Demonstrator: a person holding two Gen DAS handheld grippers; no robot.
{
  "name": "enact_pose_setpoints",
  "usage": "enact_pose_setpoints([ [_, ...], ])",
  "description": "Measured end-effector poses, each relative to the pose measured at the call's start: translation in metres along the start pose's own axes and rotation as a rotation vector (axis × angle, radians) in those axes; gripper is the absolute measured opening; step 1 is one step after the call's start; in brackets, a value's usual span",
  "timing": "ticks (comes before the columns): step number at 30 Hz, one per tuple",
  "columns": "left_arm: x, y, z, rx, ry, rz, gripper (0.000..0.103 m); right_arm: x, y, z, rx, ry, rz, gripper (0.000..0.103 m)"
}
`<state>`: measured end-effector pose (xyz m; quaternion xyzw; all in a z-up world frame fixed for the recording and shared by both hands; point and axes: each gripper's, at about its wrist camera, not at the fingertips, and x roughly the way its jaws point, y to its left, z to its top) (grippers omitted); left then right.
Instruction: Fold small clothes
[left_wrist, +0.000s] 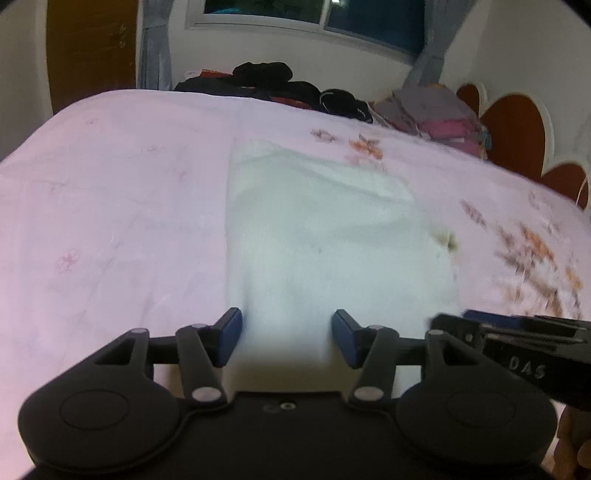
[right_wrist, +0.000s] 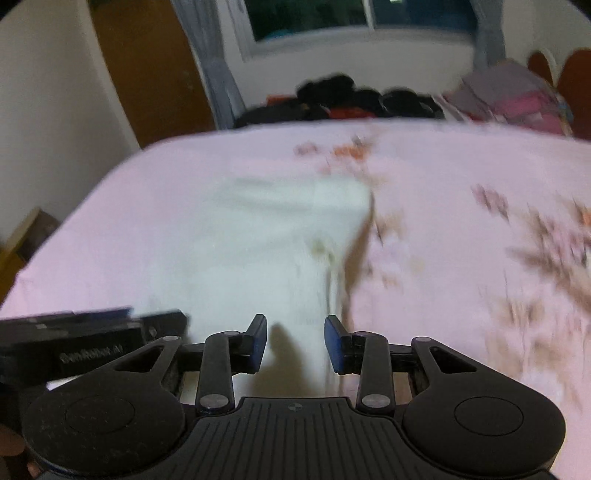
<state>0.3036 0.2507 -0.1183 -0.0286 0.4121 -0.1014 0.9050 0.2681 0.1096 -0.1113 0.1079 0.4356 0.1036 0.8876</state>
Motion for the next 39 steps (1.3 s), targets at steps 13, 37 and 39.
enact_pose_setpoints([
  [13, -0.012, -0.002, -0.015, 0.055, 0.065, 0.016, 0.103, 0.008, 0.001, -0.025, 0.028, 0.008, -0.147, 0.036],
  [37, -0.006, 0.010, -0.014, -0.121, 0.121, 0.147, 0.103, 0.003, -0.004, -0.018, 0.032, 0.044, -0.116, 0.037],
  [39, -0.008, 0.008, -0.015, -0.107, 0.117, 0.158, 0.102, 0.003, -0.003, -0.024, 0.020, 0.032, -0.123, 0.037],
])
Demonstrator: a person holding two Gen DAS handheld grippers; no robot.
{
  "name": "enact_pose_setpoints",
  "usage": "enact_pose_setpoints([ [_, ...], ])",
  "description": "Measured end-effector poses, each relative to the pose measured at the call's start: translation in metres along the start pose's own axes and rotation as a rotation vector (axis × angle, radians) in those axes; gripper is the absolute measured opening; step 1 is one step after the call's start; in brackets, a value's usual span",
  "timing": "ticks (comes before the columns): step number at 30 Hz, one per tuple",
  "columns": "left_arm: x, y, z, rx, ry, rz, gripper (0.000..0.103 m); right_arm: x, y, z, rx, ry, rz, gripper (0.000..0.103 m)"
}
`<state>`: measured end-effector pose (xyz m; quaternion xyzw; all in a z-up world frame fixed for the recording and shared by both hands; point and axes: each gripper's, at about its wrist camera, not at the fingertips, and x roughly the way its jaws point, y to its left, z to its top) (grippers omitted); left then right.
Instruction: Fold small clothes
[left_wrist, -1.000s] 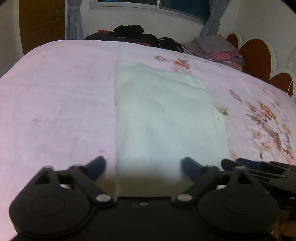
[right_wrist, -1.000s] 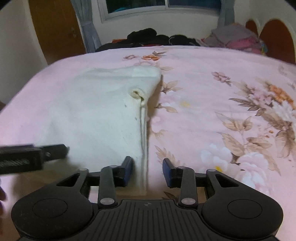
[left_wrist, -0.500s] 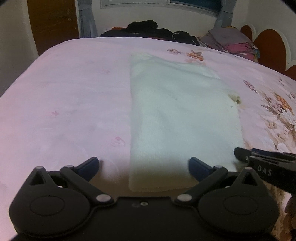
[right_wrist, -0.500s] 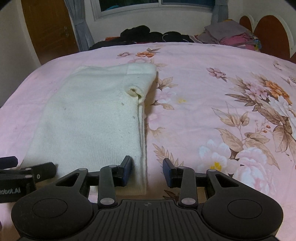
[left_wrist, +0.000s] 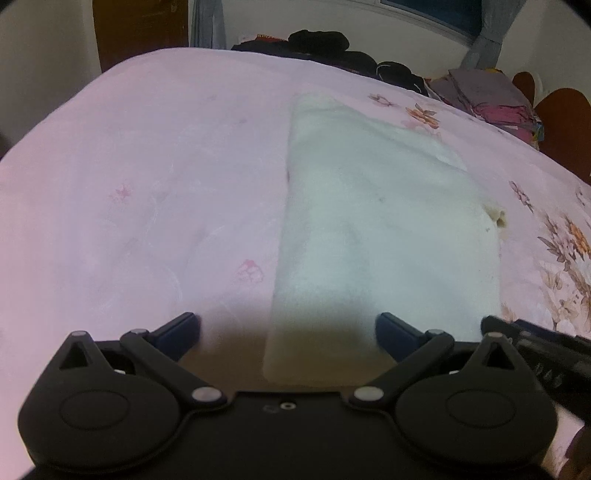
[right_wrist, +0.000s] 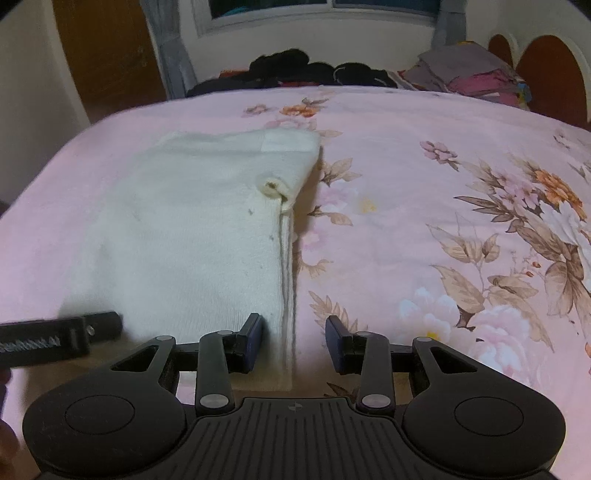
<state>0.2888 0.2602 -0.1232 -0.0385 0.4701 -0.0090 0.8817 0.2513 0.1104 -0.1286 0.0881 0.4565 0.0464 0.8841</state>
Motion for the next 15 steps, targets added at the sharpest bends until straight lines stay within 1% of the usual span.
enact_pose_setpoints([
  [1, -0.001, -0.002, -0.001, 0.011, 0.003, 0.007, 0.102, 0.002, 0.000, -0.004, -0.014, -0.007, -0.002, 0.038],
  [2, -0.003, -0.004, -0.001, 0.022, 0.003, 0.011, 0.102, 0.002, 0.001, -0.004, -0.019, -0.013, -0.024, 0.048],
  [3, -0.005, -0.007, -0.002, 0.032, -0.001, 0.019, 0.101, 0.002, 0.000, -0.002, -0.018, -0.007, -0.036, 0.052],
  [5, -0.011, -0.011, -0.001, 0.054, -0.008, 0.036, 0.098, -0.002, -0.005, 0.001, 0.014, -0.002, -0.007, 0.052],
  [7, -0.020, -0.013, -0.003, 0.059, -0.014, 0.049, 0.097, -0.003, -0.008, -0.003, 0.005, 0.001, -0.014, 0.053],
  [8, -0.027, -0.015, -0.004, 0.062, -0.020, 0.050, 0.096, -0.003, -0.008, -0.005, -0.005, 0.005, -0.015, 0.056],
  [9, -0.035, -0.016, -0.006, 0.065, -0.028, 0.047, 0.096, -0.007, -0.009, -0.005, -0.006, 0.006, -0.016, 0.057],
  [13, -0.071, -0.021, -0.017, 0.078, -0.069, 0.054, 0.096, -0.044, -0.013, -0.009, 0.041, -0.033, 0.040, 0.057],
  [15, -0.093, -0.025, -0.026, 0.089, -0.085, 0.050, 0.096, -0.070, -0.012, -0.018, 0.033, -0.059, 0.081, 0.059],
])
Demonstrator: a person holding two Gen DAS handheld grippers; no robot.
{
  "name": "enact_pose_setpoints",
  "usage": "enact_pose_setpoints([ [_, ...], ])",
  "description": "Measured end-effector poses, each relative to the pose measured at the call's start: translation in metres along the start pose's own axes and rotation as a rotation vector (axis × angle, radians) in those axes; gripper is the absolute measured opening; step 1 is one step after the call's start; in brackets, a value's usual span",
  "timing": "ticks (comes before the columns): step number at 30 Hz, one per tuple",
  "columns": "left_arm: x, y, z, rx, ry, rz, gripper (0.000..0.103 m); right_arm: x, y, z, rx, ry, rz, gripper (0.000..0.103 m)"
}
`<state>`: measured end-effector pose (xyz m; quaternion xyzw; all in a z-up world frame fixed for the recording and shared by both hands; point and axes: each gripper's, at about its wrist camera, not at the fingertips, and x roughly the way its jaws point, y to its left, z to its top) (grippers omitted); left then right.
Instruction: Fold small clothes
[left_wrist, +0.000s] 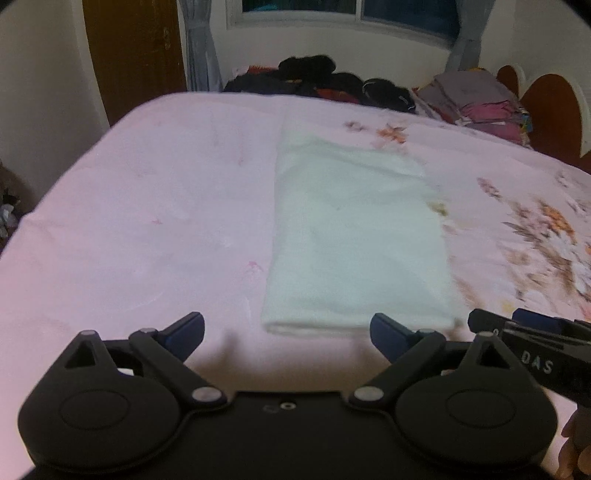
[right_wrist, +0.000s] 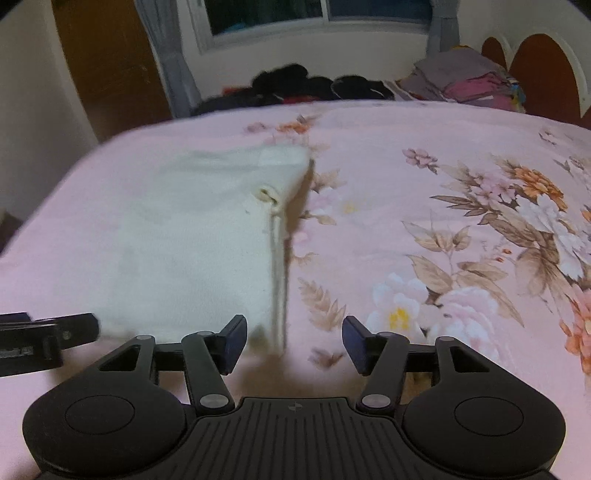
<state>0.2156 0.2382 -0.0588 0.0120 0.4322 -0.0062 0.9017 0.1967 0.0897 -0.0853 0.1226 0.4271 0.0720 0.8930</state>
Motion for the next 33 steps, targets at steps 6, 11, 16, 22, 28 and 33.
enact_pose_setpoints([
  [6, -0.078, -0.008, -0.033, 0.027, -0.078, 0.002, 0.098, -0.090, -0.003, -0.033, -0.035, -0.071, 0.078, 0.085],
  [11, -0.146, -0.012, -0.063, 0.007, -0.132, 0.014, 0.100, -0.172, -0.004, -0.062, -0.075, -0.121, 0.101, 0.086],
  [16, -0.212, -0.015, -0.097, -0.007, -0.186, 0.051, 0.103, -0.259, -0.001, -0.084, -0.091, -0.260, 0.072, 0.103],
  [22, -0.263, -0.017, -0.124, -0.036, -0.208, 0.067, 0.103, -0.324, 0.014, -0.105, -0.122, -0.337, 0.056, 0.103],
  [28, -0.293, -0.020, -0.138, -0.063, -0.228, 0.044, 0.103, -0.358, 0.023, -0.118, -0.161, -0.428, -0.003, 0.103],
  [33, -0.304, -0.027, -0.141, -0.040, -0.271, 0.069, 0.103, -0.371, 0.017, -0.124, -0.134, -0.453, 0.014, 0.103],
])
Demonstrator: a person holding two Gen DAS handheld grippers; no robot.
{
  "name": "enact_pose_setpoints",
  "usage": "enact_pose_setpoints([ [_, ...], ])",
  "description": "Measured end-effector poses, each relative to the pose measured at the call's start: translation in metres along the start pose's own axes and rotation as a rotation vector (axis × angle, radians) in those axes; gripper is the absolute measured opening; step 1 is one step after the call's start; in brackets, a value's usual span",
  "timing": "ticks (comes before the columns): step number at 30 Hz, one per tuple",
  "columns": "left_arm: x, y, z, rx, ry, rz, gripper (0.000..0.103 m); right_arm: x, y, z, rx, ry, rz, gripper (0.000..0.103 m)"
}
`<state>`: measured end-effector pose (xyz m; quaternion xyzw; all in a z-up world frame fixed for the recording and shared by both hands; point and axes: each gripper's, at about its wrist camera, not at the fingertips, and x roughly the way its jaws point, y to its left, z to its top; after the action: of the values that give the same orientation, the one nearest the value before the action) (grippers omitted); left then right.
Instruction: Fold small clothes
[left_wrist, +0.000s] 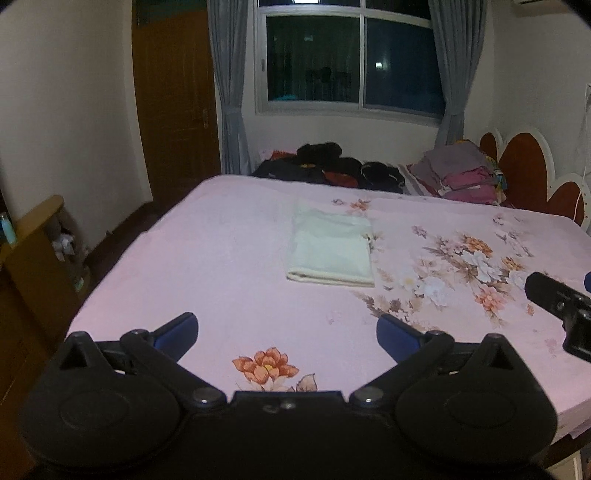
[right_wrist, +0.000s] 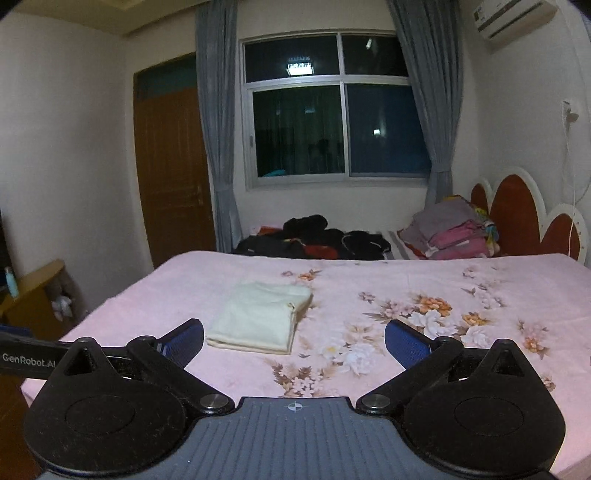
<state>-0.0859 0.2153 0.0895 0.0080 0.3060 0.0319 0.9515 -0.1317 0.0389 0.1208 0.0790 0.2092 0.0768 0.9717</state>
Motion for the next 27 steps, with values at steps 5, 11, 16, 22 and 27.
enact_pose_setpoints([
  [5, -0.0031, -0.0018, 0.0001, -0.007, 0.003, -0.009, 0.103, -0.0043, -0.0037, -0.0007, 0.008, 0.003, -0.002, 0.103],
  [11, -0.0027, -0.0025, -0.0001, -0.002, -0.005, -0.006, 0.103, -0.0061, -0.0041, -0.0002, 0.009, 0.002, 0.002, 0.103],
  [16, -0.0040, -0.0012, -0.0018, 0.000, -0.005, -0.002, 0.103, -0.0070, -0.0035, -0.0014, 0.008, -0.002, 0.008, 0.103],
  [22, -0.0038, -0.0015, -0.0011, 0.000, -0.003, -0.003, 0.103, -0.0066, -0.0022, -0.0016, 0.007, 0.002, 0.010, 0.103],
  [27, -0.0032, -0.0008, -0.0008, -0.002, -0.003, -0.004, 0.103, -0.0037, -0.0014, -0.0011, 0.007, 0.005, 0.010, 0.103],
])
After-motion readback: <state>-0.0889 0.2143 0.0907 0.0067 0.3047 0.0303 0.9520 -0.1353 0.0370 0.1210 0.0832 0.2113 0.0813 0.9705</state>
